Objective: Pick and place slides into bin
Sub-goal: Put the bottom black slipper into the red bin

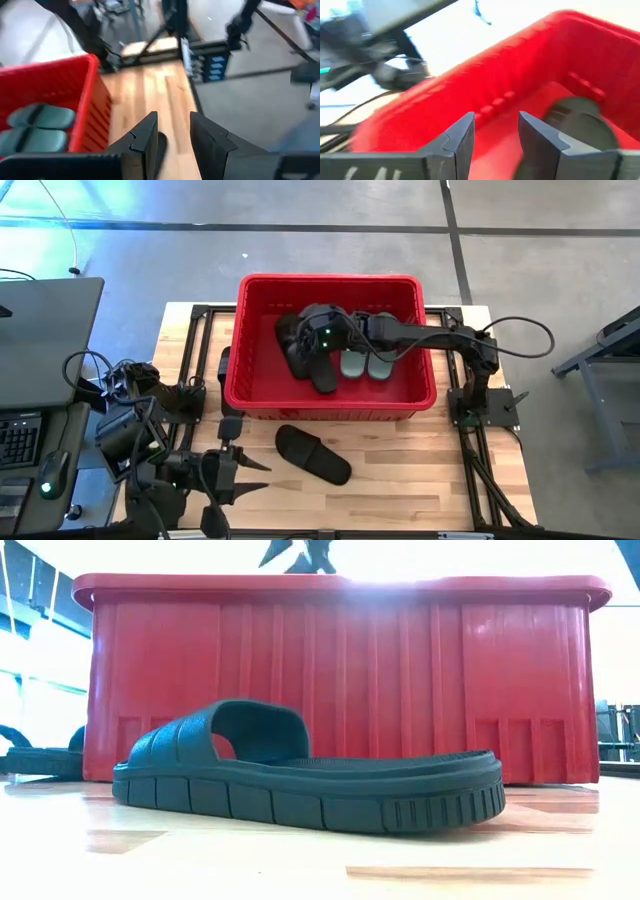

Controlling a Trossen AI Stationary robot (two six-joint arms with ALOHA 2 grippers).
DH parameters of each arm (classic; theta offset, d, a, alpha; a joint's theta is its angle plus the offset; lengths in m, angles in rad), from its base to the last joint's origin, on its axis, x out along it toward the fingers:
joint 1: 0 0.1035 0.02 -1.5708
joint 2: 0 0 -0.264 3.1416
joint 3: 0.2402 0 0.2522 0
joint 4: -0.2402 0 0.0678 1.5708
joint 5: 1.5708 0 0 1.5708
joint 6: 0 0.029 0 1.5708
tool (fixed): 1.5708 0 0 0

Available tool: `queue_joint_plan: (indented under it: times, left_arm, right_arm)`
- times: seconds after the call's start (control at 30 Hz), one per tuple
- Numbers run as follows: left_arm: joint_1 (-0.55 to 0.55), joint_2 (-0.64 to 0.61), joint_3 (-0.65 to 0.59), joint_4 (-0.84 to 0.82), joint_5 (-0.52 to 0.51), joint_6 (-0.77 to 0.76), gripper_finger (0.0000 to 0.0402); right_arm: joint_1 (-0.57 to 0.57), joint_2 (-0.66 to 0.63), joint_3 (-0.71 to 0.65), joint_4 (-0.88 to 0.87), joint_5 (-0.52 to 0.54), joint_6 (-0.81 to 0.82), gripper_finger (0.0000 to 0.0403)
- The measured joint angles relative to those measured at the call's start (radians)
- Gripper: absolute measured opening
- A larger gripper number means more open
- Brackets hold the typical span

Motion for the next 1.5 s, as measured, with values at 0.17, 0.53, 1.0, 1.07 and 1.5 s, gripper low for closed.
queue_joint_plan:
  times: [0.17, 0.53, 1.0, 1.07, 1.5]
  left_arm:
    - [0.0, 0.013, 0.0, -0.054, 0.059, -0.041, 0.0099]
    - [0.0, 0.114, 0.0, -0.151, 0.153, -0.174, 0.0099]
    - [0.0, 0.254, 0.0, -0.156, 0.241, -0.313, 0.0099]
    - [0.0, 0.268, 0.0, -0.161, 0.242, -0.333, 0.0099]
    - [0.0, 0.29, -0.003, -0.313, 0.2, -0.709, 0.0099]
  right_arm:
    - [0.061, 0.0, 0.1, -0.027, -0.007, -0.064, 0.014]
    - [0.2, 0.0, 0.172, -0.108, -0.041, -0.113, 0.014]
    - [0.381, 0.001, 0.172, -0.193, -0.041, -0.086, 0.014]
    - [0.408, 0.001, 0.172, -0.207, -0.04, -0.086, 0.014]
    - [0.617, 0.001, 0.172, -0.512, -0.003, -0.05, 0.014]
